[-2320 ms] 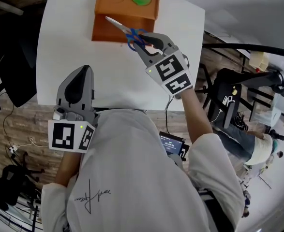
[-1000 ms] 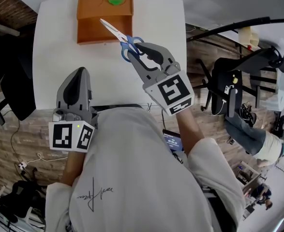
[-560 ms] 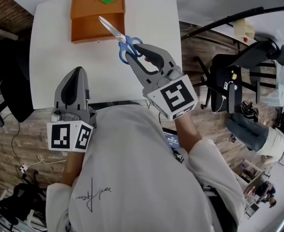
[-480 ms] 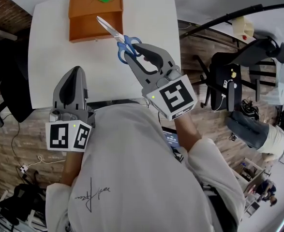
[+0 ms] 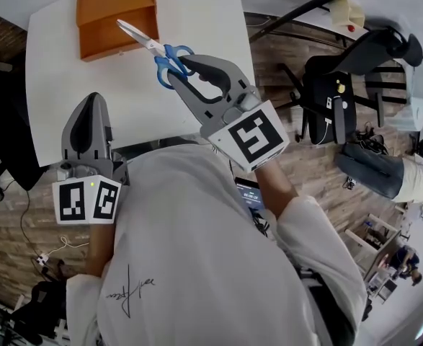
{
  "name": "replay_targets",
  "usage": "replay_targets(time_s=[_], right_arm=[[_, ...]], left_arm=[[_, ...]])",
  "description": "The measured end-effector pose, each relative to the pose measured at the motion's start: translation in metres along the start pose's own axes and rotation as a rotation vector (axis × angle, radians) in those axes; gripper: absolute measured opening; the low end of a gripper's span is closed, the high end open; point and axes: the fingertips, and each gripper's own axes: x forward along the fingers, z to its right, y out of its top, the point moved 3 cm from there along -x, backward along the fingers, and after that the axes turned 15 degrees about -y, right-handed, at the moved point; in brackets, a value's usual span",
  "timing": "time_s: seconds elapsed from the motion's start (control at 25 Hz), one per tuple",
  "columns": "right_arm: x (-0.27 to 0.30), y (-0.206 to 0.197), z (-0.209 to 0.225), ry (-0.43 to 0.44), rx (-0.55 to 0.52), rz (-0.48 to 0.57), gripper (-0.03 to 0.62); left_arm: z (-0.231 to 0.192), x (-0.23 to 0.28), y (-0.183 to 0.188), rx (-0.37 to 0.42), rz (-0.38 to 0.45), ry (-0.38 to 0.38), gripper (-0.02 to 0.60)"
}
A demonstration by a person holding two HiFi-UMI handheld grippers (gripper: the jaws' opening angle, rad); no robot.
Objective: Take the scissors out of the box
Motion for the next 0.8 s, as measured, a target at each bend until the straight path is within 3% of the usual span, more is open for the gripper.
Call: replay_targets(time_s=[0.8], right_arm=[[0.002,0.007,-0.009,-0.008,0.021,0.025,0.095]], left_arm=[[-0.007,-0.012,0.003,0.002,0.012,0.012,0.006]])
